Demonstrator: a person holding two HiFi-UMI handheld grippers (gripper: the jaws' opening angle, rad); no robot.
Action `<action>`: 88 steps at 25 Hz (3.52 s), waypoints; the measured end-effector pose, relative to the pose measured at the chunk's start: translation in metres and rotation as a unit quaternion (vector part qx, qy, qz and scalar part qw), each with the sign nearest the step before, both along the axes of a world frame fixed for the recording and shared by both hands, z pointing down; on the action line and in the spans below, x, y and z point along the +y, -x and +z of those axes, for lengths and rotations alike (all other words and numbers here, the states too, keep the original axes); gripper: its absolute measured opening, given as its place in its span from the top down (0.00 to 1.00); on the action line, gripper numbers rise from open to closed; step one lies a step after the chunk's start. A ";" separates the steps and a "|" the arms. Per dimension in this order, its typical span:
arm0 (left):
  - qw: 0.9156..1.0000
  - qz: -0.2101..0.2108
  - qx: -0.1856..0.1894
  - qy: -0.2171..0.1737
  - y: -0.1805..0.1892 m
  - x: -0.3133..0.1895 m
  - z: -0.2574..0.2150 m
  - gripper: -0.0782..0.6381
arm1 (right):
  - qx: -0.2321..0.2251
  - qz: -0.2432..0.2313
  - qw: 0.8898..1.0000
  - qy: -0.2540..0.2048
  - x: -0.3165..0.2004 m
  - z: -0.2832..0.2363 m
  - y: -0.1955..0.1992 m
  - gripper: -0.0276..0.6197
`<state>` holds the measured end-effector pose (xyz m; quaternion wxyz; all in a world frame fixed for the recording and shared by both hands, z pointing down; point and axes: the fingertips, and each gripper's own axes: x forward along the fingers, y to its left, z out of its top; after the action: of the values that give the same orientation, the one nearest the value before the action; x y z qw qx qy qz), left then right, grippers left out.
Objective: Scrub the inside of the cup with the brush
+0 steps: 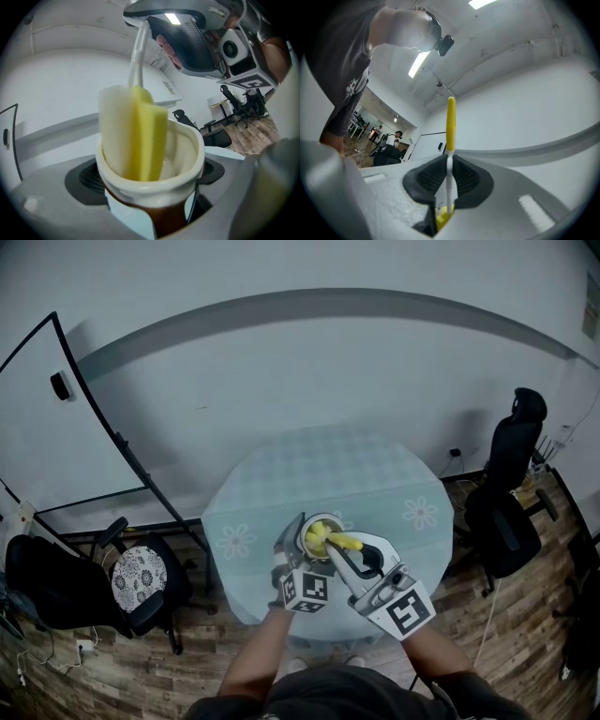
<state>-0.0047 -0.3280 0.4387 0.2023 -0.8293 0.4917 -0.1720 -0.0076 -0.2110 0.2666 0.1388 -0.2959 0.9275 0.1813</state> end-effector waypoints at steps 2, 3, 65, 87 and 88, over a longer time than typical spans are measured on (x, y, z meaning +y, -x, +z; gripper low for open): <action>1.000 0.001 0.001 0.001 -0.001 0.001 0.001 0.12 | 0.001 0.001 1.000 -0.002 -0.002 -0.001 -0.001 0.90; 1.000 0.001 0.001 0.001 -0.001 0.001 0.001 0.12 | 0.001 0.002 1.000 -0.002 -0.003 -0.001 -0.001 0.90; 0.992 -0.024 0.027 0.125 0.028 -0.019 0.099 0.12 | -0.053 0.077 0.995 0.042 -0.037 0.021 -0.072 0.90; 0.956 -0.045 0.038 0.286 0.005 -0.020 0.289 0.12 | -0.027 0.158 0.966 0.205 -0.111 0.215 -0.120 0.90; 0.955 -0.046 0.039 0.290 0.003 -0.020 0.296 0.12 | -0.025 0.159 0.964 0.213 -0.112 0.223 -0.122 0.90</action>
<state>-0.0073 -0.3483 0.7349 -0.0744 -0.8346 0.4661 -0.2842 0.1147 -0.3232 0.4896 0.0652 -0.4668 0.8819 -0.0077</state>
